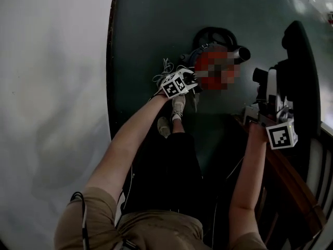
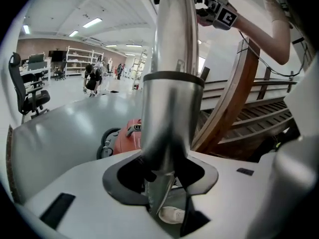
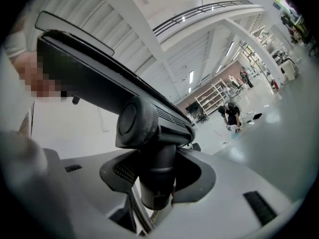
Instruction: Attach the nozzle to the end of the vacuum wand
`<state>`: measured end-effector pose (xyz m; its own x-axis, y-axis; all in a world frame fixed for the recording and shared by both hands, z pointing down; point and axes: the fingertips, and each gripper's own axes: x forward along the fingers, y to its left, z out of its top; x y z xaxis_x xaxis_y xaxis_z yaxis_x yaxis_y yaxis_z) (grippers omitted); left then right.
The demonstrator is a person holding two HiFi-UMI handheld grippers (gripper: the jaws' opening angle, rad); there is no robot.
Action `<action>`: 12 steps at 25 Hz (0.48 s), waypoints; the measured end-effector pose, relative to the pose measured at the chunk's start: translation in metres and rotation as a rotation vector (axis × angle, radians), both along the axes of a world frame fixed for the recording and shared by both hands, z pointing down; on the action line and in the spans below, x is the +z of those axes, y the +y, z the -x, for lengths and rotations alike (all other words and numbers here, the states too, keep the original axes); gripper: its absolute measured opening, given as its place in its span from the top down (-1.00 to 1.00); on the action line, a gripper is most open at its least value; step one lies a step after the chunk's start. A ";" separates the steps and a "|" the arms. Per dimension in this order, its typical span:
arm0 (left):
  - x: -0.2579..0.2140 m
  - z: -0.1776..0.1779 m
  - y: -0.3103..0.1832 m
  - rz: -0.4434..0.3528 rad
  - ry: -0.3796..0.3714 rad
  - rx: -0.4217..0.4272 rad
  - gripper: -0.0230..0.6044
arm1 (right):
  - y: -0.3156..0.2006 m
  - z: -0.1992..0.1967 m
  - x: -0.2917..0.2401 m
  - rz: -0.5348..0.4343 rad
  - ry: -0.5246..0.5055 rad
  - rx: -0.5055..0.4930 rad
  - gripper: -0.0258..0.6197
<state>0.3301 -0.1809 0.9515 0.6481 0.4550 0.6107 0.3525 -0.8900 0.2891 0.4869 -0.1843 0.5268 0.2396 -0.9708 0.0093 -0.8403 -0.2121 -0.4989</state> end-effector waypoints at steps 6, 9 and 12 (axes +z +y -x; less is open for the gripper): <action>-0.006 0.010 0.031 -0.077 -0.049 -0.012 0.38 | 0.050 0.028 -0.068 -0.004 -0.001 -0.025 0.36; -0.003 0.017 0.055 -0.113 -0.080 0.042 0.38 | 0.044 0.037 -0.093 0.023 0.026 -0.100 0.36; -0.003 0.012 0.054 -0.144 -0.096 0.034 0.39 | 0.036 0.042 -0.103 0.035 0.057 -0.181 0.36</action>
<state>0.3181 -0.1266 0.9487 0.5697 0.3787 0.7294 0.3599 -0.9129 0.1928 0.4451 -0.1486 0.4241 0.0618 -0.9975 0.0355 -0.8929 -0.0712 -0.4446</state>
